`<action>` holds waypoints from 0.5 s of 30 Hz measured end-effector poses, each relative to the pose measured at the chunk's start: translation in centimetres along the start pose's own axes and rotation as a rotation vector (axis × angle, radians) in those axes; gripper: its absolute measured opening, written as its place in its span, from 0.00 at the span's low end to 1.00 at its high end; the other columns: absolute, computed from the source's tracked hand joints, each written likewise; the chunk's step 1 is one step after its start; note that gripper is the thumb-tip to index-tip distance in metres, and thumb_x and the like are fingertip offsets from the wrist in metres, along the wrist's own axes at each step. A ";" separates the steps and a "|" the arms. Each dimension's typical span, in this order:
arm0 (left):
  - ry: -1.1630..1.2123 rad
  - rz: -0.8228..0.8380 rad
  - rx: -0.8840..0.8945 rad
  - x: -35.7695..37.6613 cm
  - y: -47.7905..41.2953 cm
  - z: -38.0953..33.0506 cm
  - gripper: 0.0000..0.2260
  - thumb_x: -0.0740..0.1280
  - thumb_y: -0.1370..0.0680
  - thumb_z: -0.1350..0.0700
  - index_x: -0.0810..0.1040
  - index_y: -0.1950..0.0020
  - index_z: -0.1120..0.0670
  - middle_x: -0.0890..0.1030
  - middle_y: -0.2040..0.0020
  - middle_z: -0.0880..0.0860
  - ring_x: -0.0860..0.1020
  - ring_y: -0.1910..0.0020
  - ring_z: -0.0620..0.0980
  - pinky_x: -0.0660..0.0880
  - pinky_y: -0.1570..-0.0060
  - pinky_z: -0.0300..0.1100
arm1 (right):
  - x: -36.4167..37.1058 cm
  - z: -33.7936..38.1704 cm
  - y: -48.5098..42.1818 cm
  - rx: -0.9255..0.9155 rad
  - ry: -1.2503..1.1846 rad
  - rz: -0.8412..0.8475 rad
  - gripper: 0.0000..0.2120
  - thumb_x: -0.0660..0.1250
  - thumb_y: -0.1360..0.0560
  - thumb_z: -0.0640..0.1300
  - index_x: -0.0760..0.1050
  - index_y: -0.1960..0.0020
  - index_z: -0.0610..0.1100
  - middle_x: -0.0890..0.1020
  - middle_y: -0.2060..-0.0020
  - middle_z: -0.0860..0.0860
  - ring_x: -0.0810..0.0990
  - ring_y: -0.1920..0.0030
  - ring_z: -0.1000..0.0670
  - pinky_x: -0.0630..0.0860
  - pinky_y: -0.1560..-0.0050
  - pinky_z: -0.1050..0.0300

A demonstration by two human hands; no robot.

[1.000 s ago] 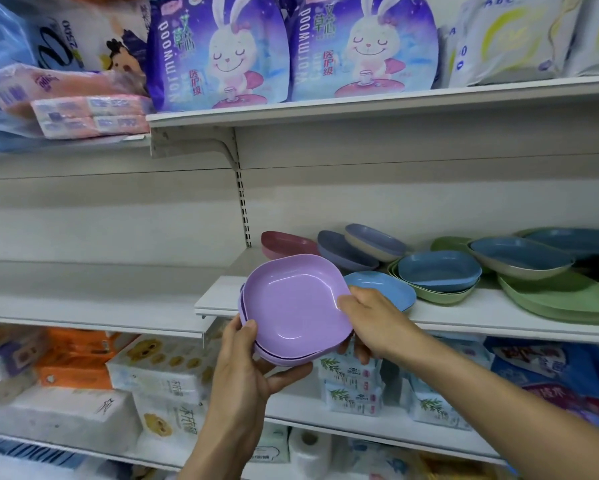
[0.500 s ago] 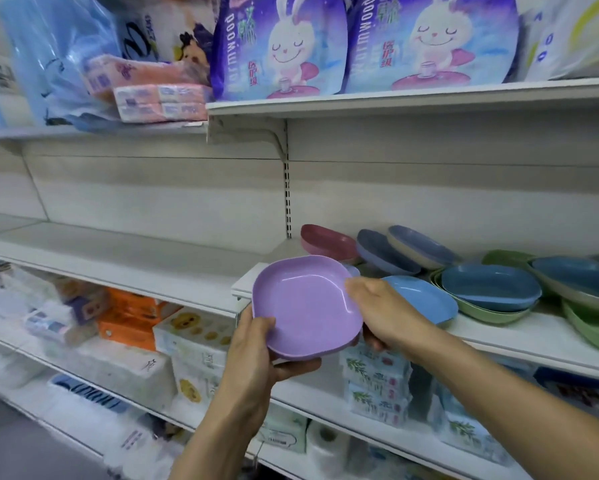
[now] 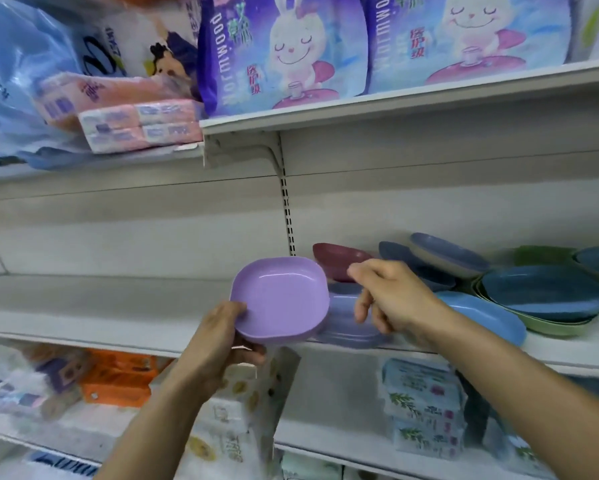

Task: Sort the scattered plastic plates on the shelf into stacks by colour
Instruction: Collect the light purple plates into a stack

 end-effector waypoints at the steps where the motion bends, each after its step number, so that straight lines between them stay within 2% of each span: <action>1: -0.016 0.000 -0.014 -0.8 -1.4 0.1 0.08 0.57 0.19 0.58 0.72 0.50 0.60 0.73 0.62 0.62 0.76 0.72 0.56 0.77 0.76 0.42 | -0.6 -0.1 -0.6 -0.003 0.005 -0.056 0.10 0.57 0.19 0.48 0.74 0.50 0.45 0.81 0.71 0.44 0.67 0.80 0.48 0.61 0.79 0.64; 5: -0.062 0.064 -0.085 -2.5 -6.7 1.1 0.08 0.56 0.19 0.58 0.71 0.47 0.60 0.76 0.63 0.62 0.78 0.74 0.56 0.79 0.73 0.43 | -2.8 -1.3 -1.8 0.011 0.116 -0.196 0.08 0.59 0.19 0.45 0.76 0.51 0.44 0.81 0.71 0.45 0.69 0.80 0.51 0.65 0.78 0.62; 7: -0.099 0.102 -0.098 -2.4 -8.5 1.7 0.08 0.55 0.18 0.58 0.72 0.49 0.60 0.78 0.65 0.62 0.78 0.76 0.57 0.80 0.73 0.44 | -2.9 -1.6 -1.5 -0.010 0.222 -0.217 0.08 0.61 0.20 0.44 0.78 0.53 0.45 0.82 0.70 0.46 0.71 0.79 0.56 0.68 0.74 0.62; 10: -0.133 0.133 -0.115 -1.9 -10.2 2.3 0.10 0.55 0.18 0.58 0.72 0.50 0.62 0.77 0.71 0.62 0.77 0.78 0.56 0.79 0.75 0.43 | -2.0 -1.6 -1.1 -0.073 0.422 -0.180 0.08 0.63 0.22 0.42 0.80 0.56 0.45 0.82 0.67 0.51 0.77 0.71 0.60 0.72 0.66 0.65; 12: -0.147 0.148 -0.121 -1.7 -10.9 2.6 0.10 0.54 0.18 0.59 0.72 0.52 0.62 0.76 0.75 0.59 0.75 0.80 0.54 0.77 0.77 0.42 | -1.2 -1.8 -1.1 -0.088 0.545 -0.138 0.07 0.64 0.23 0.44 0.80 0.57 0.47 0.83 0.64 0.53 0.80 0.62 0.55 0.76 0.57 0.58; 13: -0.155 0.154 -0.121 -1.5 -11.1 2.6 0.10 0.54 0.19 0.59 0.72 0.54 0.62 0.75 0.77 0.58 0.75 0.80 0.54 0.77 0.78 0.42 | -1.0 -1.8 -1.2 -0.090 0.597 -0.127 0.07 0.64 0.23 0.45 0.80 0.57 0.48 0.83 0.63 0.55 0.80 0.60 0.54 0.76 0.55 0.55; 15: -0.168 0.170 -0.118 -1.3 -11.3 2.6 0.11 0.53 0.18 0.60 0.72 0.55 0.63 0.75 0.78 0.58 0.74 0.80 0.54 0.76 0.79 0.41 | -0.9 -1.7 -1.2 -0.098 0.662 -0.117 0.08 0.64 0.23 0.48 0.79 0.58 0.50 0.82 0.64 0.59 0.77 0.62 0.57 0.75 0.55 0.54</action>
Point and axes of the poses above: each hand's wrist, its own y-axis away from the middle knuckle, its own x-axis out of the palm, z = x × y, the point moved 5 cm from there along -y, towards the middle knuckle
